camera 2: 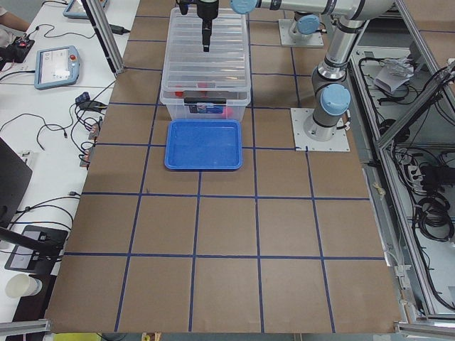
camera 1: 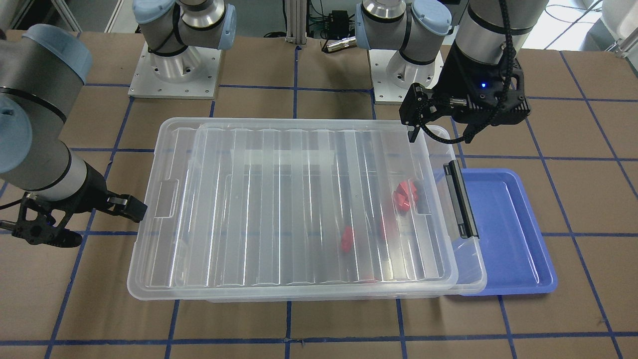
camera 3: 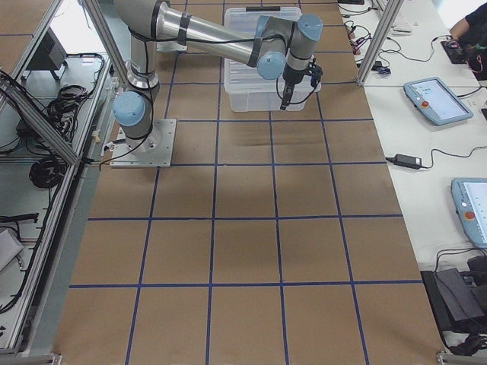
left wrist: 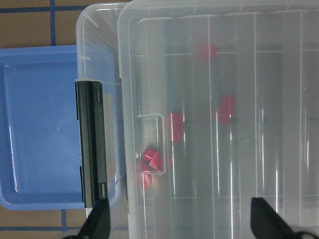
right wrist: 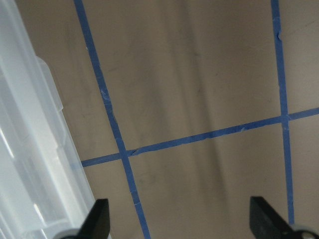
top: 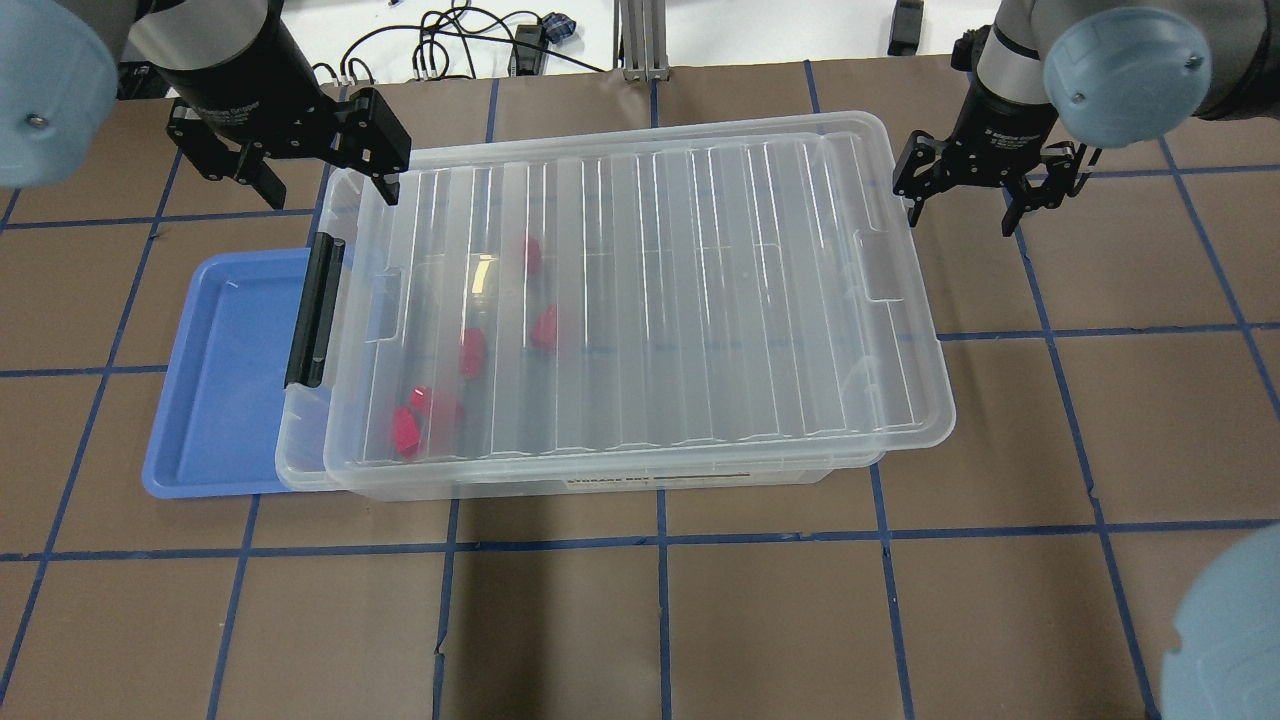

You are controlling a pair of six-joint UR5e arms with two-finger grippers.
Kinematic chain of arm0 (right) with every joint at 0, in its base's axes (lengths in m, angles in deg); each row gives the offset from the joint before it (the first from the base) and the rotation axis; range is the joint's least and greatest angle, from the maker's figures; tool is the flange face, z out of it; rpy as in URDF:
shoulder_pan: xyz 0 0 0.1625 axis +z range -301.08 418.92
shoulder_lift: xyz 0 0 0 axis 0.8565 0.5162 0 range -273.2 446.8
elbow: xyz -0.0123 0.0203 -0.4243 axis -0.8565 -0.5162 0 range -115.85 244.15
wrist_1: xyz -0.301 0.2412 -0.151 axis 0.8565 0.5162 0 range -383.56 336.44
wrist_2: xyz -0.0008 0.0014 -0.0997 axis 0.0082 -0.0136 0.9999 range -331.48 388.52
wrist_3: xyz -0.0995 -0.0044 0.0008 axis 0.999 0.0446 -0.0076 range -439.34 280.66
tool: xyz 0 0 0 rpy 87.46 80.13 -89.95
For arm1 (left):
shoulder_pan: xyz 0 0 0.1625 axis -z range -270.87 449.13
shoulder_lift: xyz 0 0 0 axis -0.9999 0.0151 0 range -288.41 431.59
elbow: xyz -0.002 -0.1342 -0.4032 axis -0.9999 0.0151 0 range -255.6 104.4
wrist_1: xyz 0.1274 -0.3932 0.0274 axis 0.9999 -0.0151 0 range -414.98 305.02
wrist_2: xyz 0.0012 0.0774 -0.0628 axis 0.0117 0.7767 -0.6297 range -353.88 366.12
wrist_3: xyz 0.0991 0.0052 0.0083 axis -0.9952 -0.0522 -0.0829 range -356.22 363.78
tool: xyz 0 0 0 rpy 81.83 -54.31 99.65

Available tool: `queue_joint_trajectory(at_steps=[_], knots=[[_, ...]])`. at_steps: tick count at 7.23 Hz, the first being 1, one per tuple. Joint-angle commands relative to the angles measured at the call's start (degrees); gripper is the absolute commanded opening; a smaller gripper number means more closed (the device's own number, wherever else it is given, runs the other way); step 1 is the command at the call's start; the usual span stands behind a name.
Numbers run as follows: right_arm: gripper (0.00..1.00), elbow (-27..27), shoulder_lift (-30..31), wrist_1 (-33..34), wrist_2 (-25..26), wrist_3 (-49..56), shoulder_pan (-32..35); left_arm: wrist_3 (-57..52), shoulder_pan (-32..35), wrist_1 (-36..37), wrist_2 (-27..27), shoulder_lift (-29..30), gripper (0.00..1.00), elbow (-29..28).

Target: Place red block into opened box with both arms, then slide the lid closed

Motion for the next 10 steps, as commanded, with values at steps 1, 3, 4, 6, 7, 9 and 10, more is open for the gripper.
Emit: queue_joint_trajectory(at_steps=[1, 3, 4, 6, 7, 9, 10], knots=[[1.00, -0.1, 0.0, -0.2, -1.0, -0.1, 0.8, 0.4, 0.1, -0.1, 0.0, 0.4, 1.00, -0.2], [1.00, -0.1, 0.0, 0.0, -1.5, -0.2, 1.6, 0.5, 0.1, -1.5, 0.1, 0.3, 1.00, -0.3], [1.00, -0.2, 0.0, 0.0, -1.4, -0.1, 1.6, 0.6, 0.0, -3.1, 0.1, 0.4, 1.00, -0.7], [1.00, -1.0, 1.0, 0.0, -1.2, 0.0, 1.5, 0.6, 0.0, -3.2, 0.2, -0.1, 1.00, -0.6], [1.00, -1.2, 2.5, 0.0, -1.5, 0.0, 1.5, 0.6, 0.0, -3.5, 0.2, -0.2, 1.00, -0.7], [1.00, -1.8, 5.9, -2.8, -1.4, 0.0, 1.5, 0.6, 0.0, -3.5, 0.3, -0.2, 1.00, -0.6], [1.00, -1.8, 8.5, -5.4, -1.4, 0.0, 1.6, 0.6, 0.1, -3.8, 0.7, -0.2, 1.00, -0.6]])
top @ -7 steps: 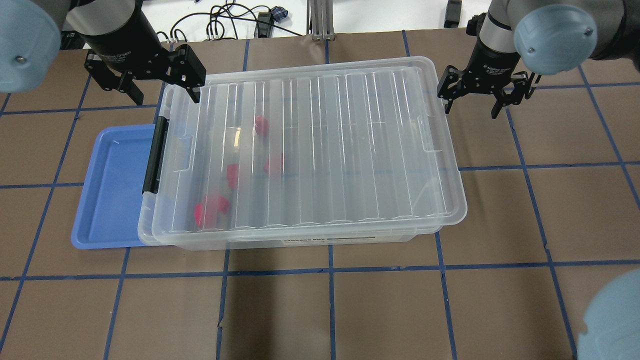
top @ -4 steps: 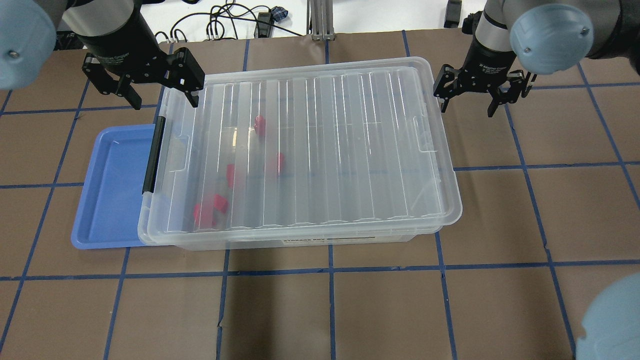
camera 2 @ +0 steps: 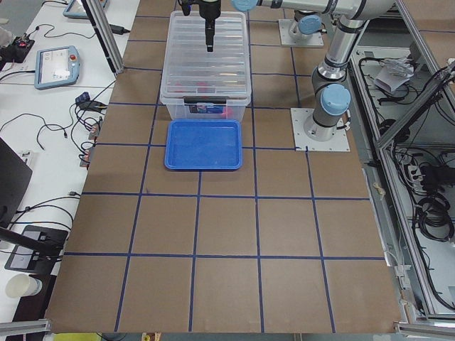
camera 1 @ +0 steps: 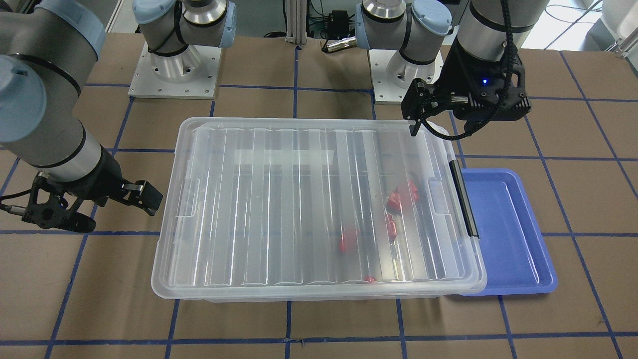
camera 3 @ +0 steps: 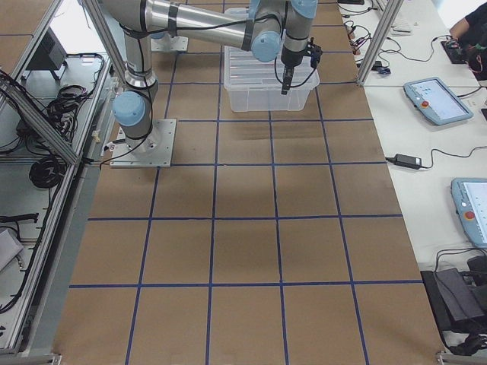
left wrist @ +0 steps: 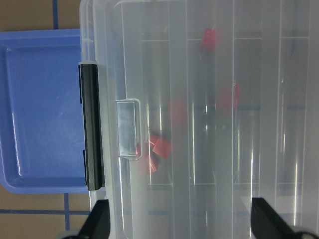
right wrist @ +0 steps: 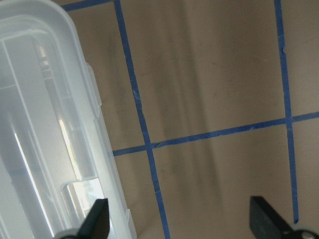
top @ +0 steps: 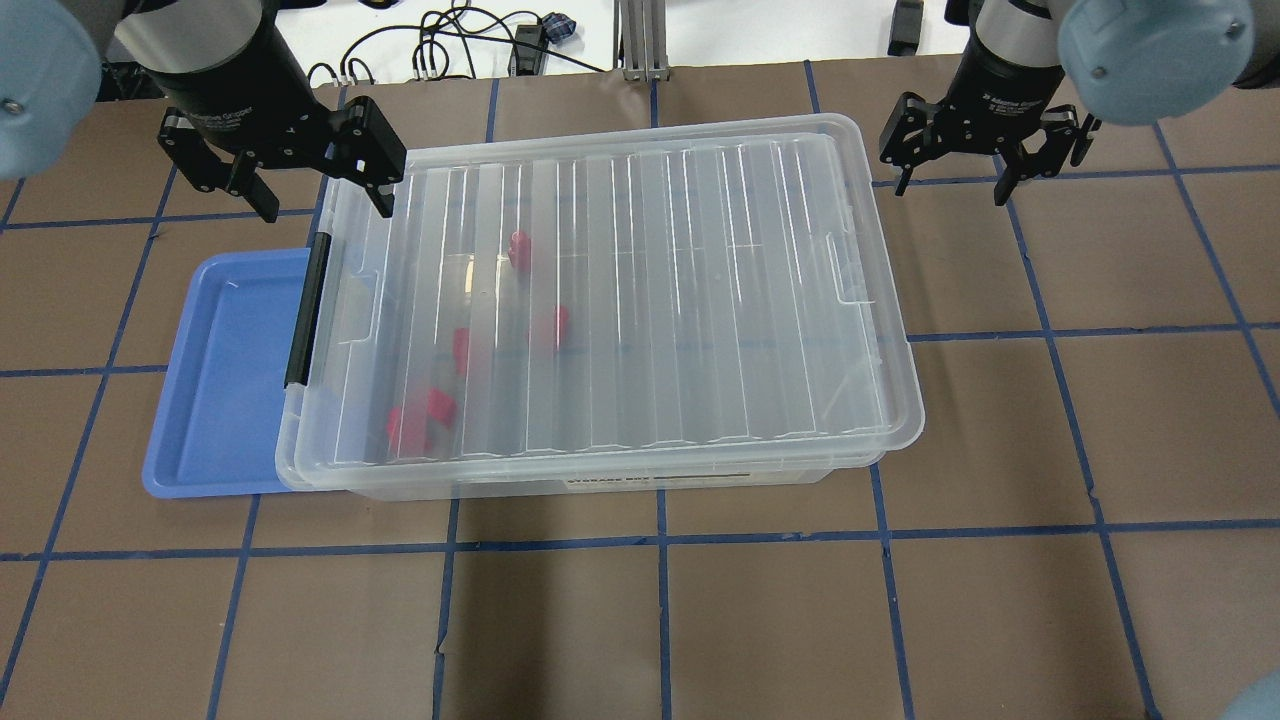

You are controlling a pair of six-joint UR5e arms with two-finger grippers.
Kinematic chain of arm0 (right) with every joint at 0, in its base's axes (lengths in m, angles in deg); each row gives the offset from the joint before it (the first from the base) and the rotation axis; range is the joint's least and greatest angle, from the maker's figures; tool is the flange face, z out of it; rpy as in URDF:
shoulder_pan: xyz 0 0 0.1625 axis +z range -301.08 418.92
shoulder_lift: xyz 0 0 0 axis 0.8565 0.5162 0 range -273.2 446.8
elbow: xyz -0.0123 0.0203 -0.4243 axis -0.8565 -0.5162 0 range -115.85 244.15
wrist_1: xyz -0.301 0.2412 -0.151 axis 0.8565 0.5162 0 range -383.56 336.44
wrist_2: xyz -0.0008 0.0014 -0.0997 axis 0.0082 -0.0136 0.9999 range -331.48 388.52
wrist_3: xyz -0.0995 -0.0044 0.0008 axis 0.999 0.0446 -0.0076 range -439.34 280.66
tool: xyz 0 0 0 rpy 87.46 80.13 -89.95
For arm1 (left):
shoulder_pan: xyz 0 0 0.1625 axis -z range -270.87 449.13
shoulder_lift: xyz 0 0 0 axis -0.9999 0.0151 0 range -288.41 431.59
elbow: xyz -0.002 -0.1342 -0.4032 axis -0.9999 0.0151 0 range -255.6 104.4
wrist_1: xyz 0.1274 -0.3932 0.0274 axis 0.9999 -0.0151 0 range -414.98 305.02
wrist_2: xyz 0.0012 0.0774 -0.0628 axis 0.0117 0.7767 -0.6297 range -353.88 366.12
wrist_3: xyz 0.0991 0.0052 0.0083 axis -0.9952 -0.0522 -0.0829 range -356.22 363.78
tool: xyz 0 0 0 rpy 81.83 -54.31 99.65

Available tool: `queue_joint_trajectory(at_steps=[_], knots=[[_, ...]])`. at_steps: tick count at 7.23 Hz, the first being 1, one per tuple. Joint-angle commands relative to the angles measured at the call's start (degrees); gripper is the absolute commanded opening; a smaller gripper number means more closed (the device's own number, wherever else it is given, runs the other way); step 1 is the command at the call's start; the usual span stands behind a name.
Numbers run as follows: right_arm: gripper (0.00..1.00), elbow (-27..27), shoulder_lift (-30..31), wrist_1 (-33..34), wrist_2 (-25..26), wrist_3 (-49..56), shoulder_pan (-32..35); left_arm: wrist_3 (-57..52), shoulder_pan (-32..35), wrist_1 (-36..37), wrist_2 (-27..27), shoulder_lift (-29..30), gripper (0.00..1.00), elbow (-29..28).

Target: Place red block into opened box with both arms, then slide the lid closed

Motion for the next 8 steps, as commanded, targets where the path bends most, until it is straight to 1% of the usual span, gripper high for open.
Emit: queue_joint_trajectory(at_steps=[1, 2, 3, 5, 6, 8], knots=[[1.00, 0.0, 5.4, -6.1, 0.0, 0.0, 0.2, 0.0, 0.3, 0.0, 1.6, 0.1, 1.00, -0.1], [1.00, 0.4, 7.3, -8.4, 0.1, -0.1, 0.8, 0.0, 0.3, 0.0, 1.6, 0.1, 1.00, -0.1], [1.00, 0.6, 8.0, -9.1, 0.4, -0.2, 0.9, 0.0, 0.3, 0.0, 1.5, 0.1, 1.00, -0.1], [1.00, 0.4, 8.2, -9.3, 0.0, -0.1, 1.0, 0.0, 0.3, 0.0, 1.2, 0.1, 1.00, -0.1], [1.00, 0.7, 8.0, -9.4, 0.8, 0.4, 1.0, 0.0, 0.3, 0.0, 1.2, 0.0, 1.00, -0.1], [1.00, -0.1, 8.2, -11.6, 0.1, 0.2, 1.0, 0.0, 0.3, 0.0, 1.2, -0.4, 1.00, -0.1]])
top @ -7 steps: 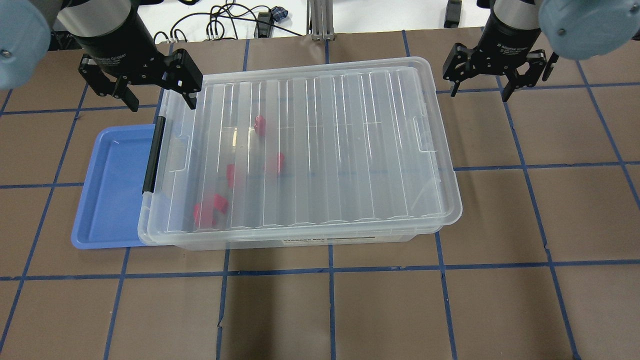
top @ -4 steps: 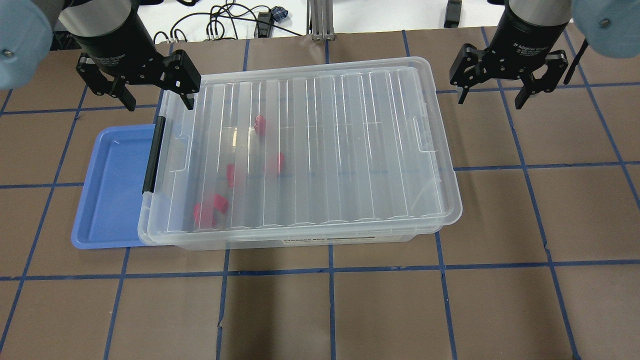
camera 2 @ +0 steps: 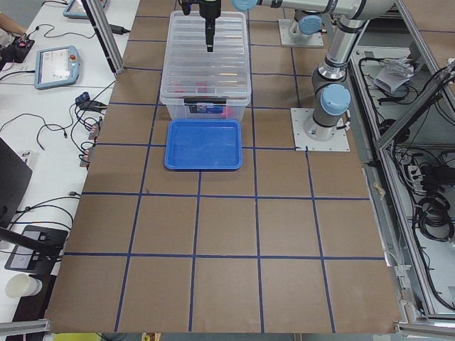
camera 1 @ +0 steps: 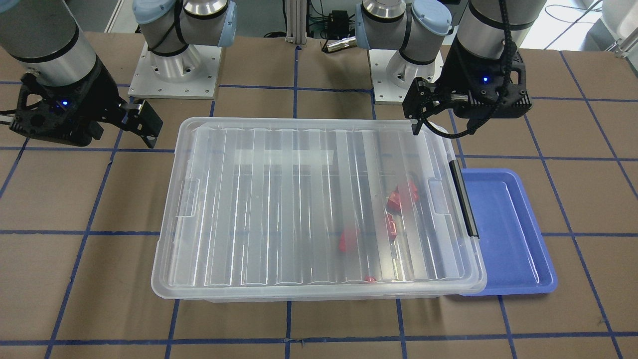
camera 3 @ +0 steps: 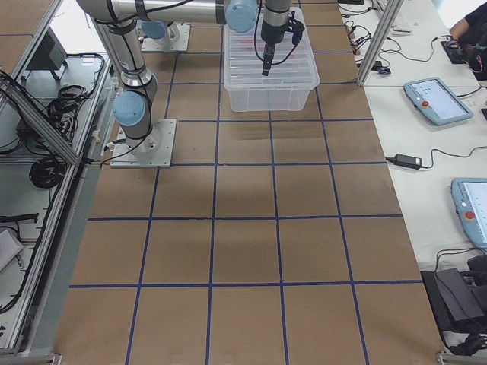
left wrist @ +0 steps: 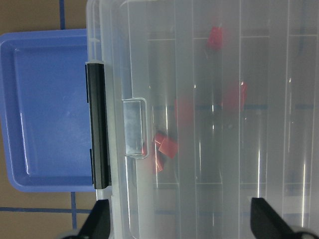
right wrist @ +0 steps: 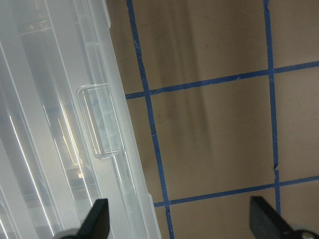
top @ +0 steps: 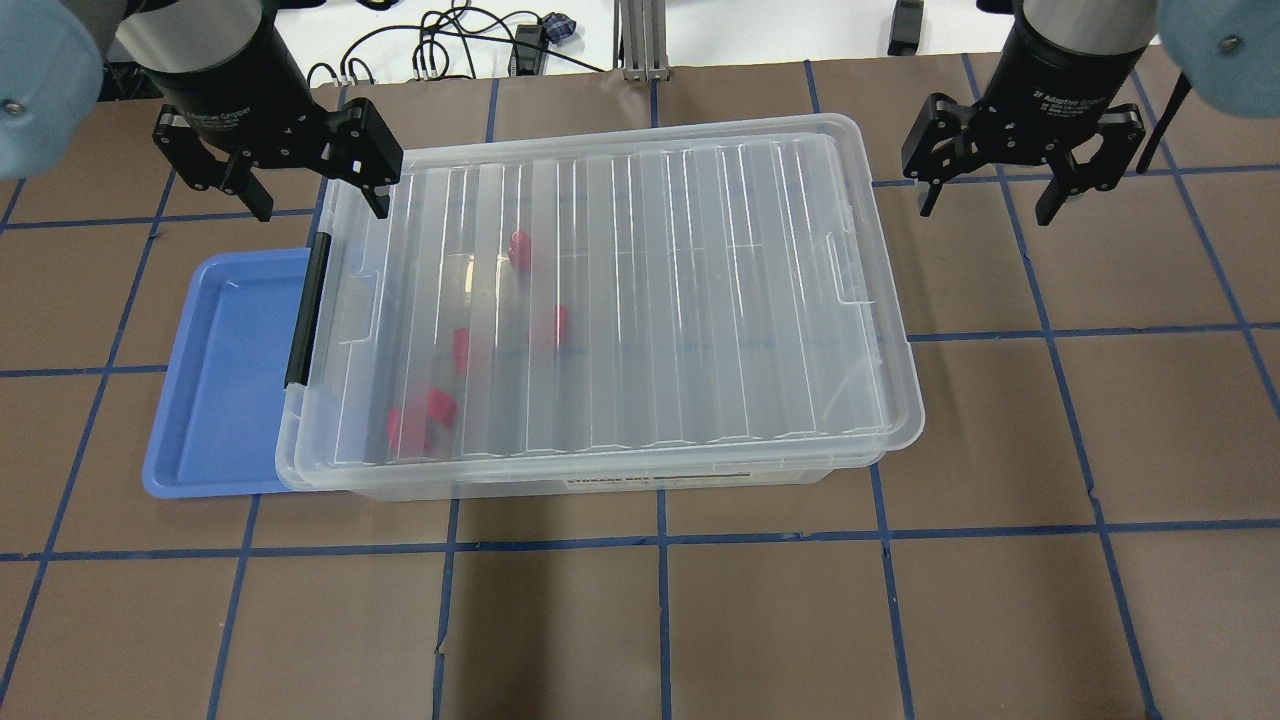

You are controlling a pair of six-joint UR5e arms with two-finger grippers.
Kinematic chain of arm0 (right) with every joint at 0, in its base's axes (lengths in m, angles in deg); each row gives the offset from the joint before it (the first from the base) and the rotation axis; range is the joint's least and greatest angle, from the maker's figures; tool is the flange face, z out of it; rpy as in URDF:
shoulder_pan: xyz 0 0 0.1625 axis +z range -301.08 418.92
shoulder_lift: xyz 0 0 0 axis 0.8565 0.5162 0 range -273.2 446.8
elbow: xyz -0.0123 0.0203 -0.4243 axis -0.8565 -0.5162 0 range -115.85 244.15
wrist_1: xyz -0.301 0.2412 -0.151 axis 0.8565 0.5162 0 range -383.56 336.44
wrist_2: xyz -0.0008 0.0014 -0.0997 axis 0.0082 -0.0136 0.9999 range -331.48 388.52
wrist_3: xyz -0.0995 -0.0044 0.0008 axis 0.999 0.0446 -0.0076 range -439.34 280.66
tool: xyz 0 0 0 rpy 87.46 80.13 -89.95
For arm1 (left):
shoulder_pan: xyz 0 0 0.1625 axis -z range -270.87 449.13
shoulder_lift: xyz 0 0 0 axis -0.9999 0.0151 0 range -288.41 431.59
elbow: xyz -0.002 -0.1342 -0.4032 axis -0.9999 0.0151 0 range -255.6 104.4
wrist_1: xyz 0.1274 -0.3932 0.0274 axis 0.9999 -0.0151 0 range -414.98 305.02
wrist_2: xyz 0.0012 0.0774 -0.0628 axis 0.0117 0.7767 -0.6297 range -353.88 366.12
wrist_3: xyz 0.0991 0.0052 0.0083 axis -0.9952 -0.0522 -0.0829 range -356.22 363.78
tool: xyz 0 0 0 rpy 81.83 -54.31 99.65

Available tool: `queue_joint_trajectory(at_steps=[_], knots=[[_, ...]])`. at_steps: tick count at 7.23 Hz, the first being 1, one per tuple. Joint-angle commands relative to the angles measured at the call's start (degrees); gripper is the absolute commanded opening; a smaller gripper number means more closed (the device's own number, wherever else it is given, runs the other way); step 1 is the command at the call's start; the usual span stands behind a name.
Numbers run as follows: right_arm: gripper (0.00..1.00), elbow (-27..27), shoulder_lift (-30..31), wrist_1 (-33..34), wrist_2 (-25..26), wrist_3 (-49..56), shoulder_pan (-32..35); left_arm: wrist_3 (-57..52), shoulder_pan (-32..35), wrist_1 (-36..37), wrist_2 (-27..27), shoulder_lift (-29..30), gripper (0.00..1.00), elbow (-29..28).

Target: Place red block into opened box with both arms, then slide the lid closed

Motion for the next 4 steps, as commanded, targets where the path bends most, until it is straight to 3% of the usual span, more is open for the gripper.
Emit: queue_joint_trajectory(at_steps=[1, 4], knots=[[1.00, -0.4, 0.8, -2.4, -0.3, -0.3, 0.2, -0.6, 0.1, 0.1, 0.1, -0.4, 1.00, 0.0], [1.00, -0.5, 1.8, -2.4, -0.4, -0.3, 0.4, -0.5, 0.1, 0.1, -0.2, -0.6, 1.00, 0.0]])
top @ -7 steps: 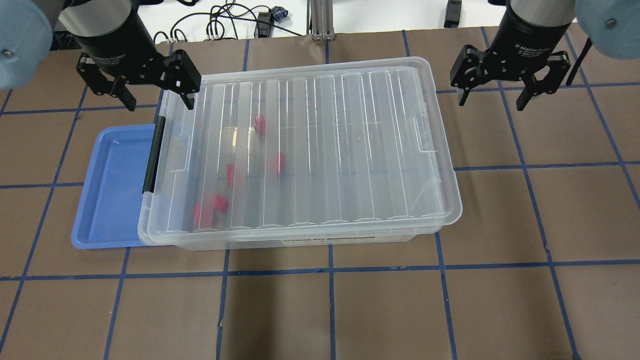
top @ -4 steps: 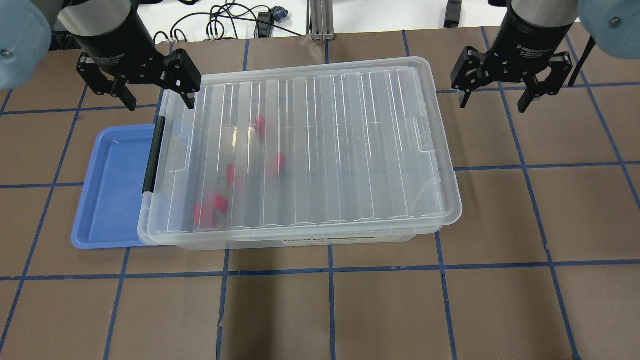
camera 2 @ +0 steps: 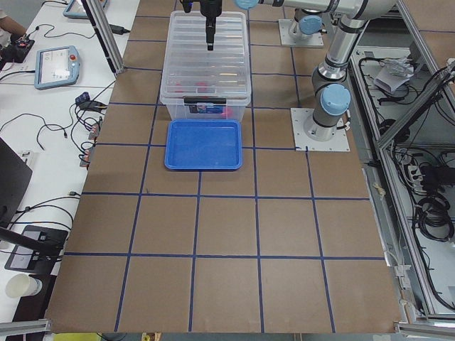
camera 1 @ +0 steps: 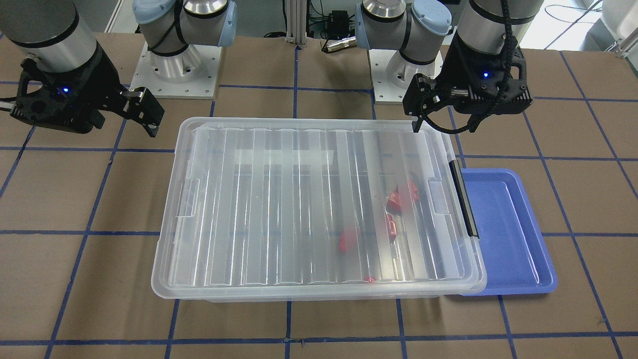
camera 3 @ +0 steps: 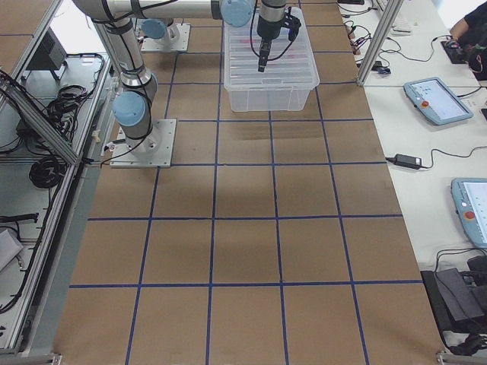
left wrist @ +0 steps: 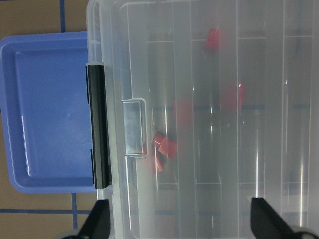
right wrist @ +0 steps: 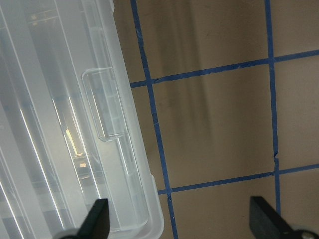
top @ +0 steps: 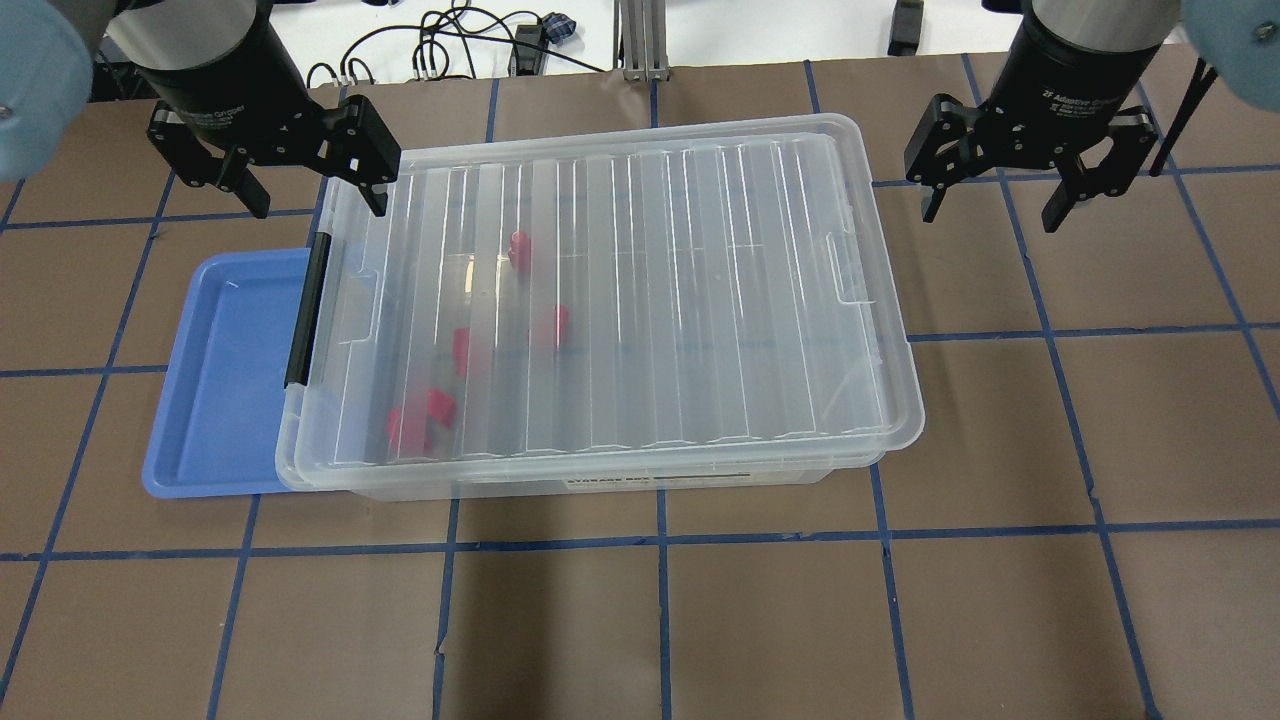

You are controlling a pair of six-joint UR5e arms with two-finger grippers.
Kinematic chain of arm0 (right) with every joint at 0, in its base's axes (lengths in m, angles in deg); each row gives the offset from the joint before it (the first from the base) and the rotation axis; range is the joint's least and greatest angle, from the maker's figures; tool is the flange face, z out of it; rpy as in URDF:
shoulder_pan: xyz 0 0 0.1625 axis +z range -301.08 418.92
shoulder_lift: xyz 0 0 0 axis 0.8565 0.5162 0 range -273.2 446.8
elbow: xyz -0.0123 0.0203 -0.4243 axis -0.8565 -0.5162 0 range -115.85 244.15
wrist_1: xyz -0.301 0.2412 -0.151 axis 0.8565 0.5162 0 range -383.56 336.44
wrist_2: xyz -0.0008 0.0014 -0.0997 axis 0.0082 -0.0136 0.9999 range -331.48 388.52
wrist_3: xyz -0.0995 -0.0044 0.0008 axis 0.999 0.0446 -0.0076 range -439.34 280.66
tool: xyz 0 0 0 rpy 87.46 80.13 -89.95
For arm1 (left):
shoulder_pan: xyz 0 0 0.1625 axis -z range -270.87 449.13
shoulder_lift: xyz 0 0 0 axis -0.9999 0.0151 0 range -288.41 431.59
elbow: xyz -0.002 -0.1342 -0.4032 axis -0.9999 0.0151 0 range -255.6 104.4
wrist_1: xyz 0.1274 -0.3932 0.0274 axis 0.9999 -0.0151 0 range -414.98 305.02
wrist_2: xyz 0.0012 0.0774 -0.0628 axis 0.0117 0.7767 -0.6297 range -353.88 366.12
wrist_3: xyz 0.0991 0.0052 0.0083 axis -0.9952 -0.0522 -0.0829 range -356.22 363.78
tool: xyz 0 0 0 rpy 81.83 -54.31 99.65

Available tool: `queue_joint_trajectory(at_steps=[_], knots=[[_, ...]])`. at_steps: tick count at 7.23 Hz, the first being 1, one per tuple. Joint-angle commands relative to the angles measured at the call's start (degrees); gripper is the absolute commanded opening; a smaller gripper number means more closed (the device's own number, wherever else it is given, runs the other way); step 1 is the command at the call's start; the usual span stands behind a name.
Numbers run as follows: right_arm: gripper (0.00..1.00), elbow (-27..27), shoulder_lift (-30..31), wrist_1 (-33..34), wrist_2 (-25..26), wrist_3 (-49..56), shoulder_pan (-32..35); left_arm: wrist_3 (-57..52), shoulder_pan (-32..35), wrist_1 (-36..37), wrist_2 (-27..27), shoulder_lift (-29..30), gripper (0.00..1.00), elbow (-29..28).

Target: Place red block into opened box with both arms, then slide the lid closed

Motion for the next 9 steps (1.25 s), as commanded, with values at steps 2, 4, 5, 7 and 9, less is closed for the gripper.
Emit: queue_joint_trajectory(at_steps=[2, 4, 5, 7, 9], knots=[[1.00, -0.1, 0.5, 0.1, -0.1, -0.1, 1.3, 0.2, -0.1, 0.1, -0.3, 0.0, 1.00, 0.0], [1.00, 0.1, 0.5, -0.1, 0.2, -0.2, 1.6, 0.5, -0.3, 0.1, -0.3, -0.1, 1.00, 0.0], [1.00, 0.5, 0.5, -0.2, 0.6, -1.1, 1.6, 0.5, -0.2, 0.1, -0.3, -0.1, 1.00, 0.0], [1.00, 0.2, 0.3, 0.0, -0.1, -1.8, 1.5, 0.5, -0.1, 0.1, -0.2, -0.1, 1.00, 0.0], [1.00, 0.0, 0.5, 0.0, -0.2, -1.2, 1.4, 0.6, 0.0, 0.1, -0.2, -0.2, 1.00, 0.0]])
